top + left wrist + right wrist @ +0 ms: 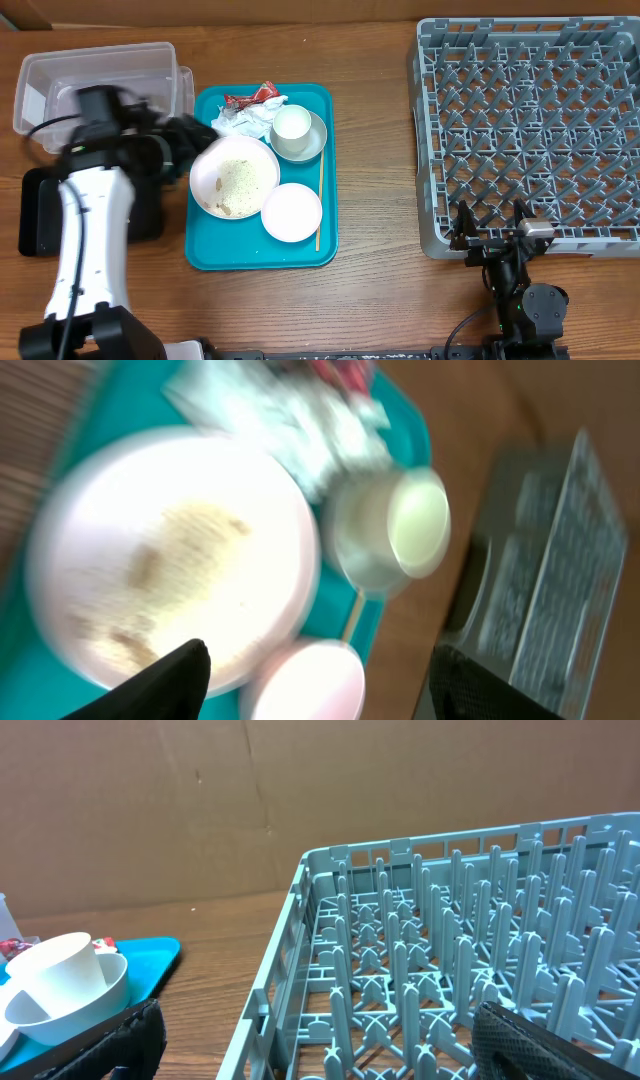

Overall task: Sort waste into correct bins and load items into the dishwasher
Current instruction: 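Reach left gripper to the rice-covered pink plate and grip its rim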

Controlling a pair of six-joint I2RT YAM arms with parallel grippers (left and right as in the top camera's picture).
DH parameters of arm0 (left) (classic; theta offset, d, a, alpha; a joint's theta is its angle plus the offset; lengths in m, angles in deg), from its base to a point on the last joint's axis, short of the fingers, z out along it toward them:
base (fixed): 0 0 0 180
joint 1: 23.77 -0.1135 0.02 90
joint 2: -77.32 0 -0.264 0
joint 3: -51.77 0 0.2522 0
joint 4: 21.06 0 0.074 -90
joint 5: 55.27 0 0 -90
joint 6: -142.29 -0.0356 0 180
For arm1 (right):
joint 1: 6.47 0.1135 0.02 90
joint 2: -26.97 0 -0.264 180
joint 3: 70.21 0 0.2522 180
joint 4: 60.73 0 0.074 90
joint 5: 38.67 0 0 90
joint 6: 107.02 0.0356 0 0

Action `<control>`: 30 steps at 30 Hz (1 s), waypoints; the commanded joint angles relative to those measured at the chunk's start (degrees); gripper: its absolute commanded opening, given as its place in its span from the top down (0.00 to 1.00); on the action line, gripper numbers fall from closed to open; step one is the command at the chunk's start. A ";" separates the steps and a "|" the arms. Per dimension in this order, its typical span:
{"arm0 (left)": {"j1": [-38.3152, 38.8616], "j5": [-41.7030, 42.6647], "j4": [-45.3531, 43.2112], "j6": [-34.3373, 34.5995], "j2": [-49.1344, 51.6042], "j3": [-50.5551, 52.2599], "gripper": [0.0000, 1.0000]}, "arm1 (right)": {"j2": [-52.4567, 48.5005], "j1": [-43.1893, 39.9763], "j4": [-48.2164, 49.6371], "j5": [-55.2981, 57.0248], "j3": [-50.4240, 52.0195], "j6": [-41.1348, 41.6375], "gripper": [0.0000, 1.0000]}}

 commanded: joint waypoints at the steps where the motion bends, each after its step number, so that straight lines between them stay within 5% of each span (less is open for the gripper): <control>1: 9.73 -9.33 1.57 -5.62 -0.11 -0.74 0.27 | 0.52 -0.07 0.31 0.50 0.57 -0.37 0.00; 9: 27.78 -27.21 1.79 -2.75 0.00 -0.74 0.39 | 0.52 -0.07 0.31 0.50 0.57 -0.37 0.00; 12: 31.10 -26.60 2.21 -2.19 0.00 -0.74 0.48 | 0.52 -0.07 0.31 0.50 0.57 -0.37 0.00; 30: 47.06 -32.39 4.55 -0.46 0.00 2.67 0.46 | 0.52 -0.07 0.33 0.50 0.57 -0.37 0.00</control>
